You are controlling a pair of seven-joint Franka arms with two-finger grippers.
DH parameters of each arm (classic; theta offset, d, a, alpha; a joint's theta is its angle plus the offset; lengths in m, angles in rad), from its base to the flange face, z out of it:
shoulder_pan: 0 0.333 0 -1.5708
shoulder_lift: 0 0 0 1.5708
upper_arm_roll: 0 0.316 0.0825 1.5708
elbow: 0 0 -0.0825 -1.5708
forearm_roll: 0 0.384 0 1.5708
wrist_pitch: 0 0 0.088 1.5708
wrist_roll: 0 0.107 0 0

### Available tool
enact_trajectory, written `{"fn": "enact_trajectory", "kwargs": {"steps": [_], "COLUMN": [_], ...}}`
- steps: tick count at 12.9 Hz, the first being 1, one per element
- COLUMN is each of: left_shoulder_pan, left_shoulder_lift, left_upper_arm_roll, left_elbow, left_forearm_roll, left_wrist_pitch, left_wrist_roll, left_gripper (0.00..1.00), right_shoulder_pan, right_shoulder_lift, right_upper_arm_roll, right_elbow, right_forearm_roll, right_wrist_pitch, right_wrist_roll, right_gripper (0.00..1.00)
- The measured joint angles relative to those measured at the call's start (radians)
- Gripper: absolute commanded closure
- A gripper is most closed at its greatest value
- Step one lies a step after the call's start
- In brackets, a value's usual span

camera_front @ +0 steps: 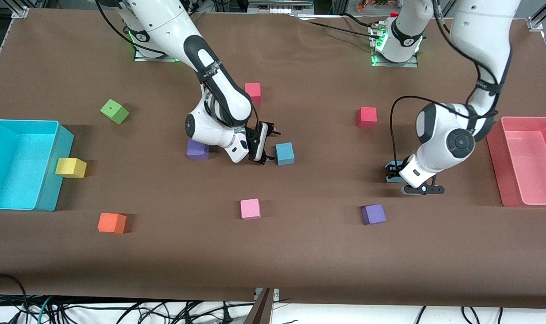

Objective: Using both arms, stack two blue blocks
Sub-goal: 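Grasp the second light blue cube with the left gripper and lift it, then carry the held cube with the left gripper above the placed cube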

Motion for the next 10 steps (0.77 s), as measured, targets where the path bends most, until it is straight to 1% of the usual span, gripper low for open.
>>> {"fn": "enact_trajectory", "kwargs": {"steps": [2,4,6,8,10], "left_shoulder_pan": [-0.001,-0.011,-0.061,-0.135,-0.200], "left_shoulder_lift": [-0.055,-0.083,-0.086,-0.085,-0.075], "left_upper_arm_roll": [-0.022,-0.069,-0.117,-0.164,-0.194], "left_elbow": [0.072,0.132,0.158,0.175,0.211], "left_forearm_roll": [0.000,-0.001,-0.001,-0.001,-0.001], "left_wrist_pitch": [-0.139,-0.223,-0.239,-0.243,-0.252], "left_wrist_roll": [-0.023,-0.081,-0.218,-0.403,-0.564], "left_gripper": [1.00,1.00,1.00,1.00,1.00], "right_shoulder_pan": [0.000,0.000,0.000,0.000,0.000], "right_shoulder_lift": [0.000,0.000,0.000,0.000,0.000], "right_upper_arm_roll": [0.000,0.000,0.000,0.000,0.000], "right_elbow": [0.001,0.002,0.002,0.002,0.003], "right_forearm_roll": [0.000,0.000,0.000,0.000,0.000], "right_wrist_pitch": [0.000,0.000,0.000,0.001,0.001], "right_wrist_roll": [-0.004,-0.006,-0.009,-0.023,-0.029], "right_gripper": [0.00,0.00,0.00,0.00,0.00]}}
